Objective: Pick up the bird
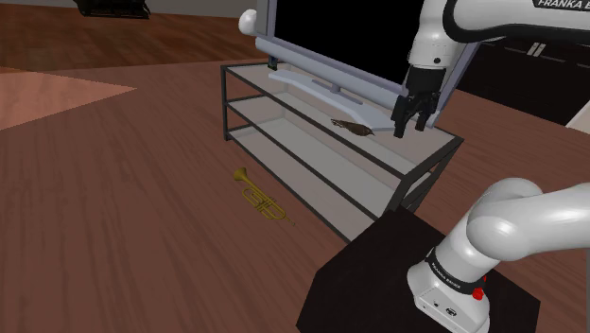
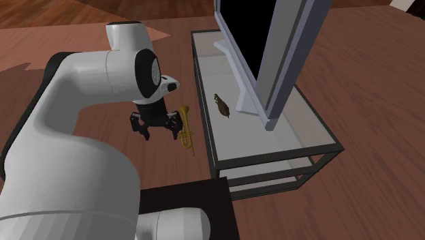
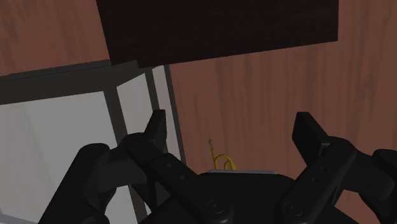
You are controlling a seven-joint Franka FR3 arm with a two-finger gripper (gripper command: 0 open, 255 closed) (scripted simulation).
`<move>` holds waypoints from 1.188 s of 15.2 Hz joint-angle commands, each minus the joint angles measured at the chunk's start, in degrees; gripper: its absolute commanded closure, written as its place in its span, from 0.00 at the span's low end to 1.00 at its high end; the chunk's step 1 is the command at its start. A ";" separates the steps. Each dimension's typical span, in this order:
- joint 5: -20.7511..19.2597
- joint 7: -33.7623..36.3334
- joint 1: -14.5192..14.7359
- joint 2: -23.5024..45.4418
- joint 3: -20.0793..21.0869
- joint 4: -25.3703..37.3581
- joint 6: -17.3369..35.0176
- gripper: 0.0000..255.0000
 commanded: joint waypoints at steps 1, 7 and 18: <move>0.00 0.00 0.00 0.00 0.00 0.00 0.00 0.00; -3.85 -6.64 -1.44 10.04 -5.20 2.21 7.87 0.00; -5.51 -18.49 -3.00 32.24 -13.05 13.43 19.12 0.00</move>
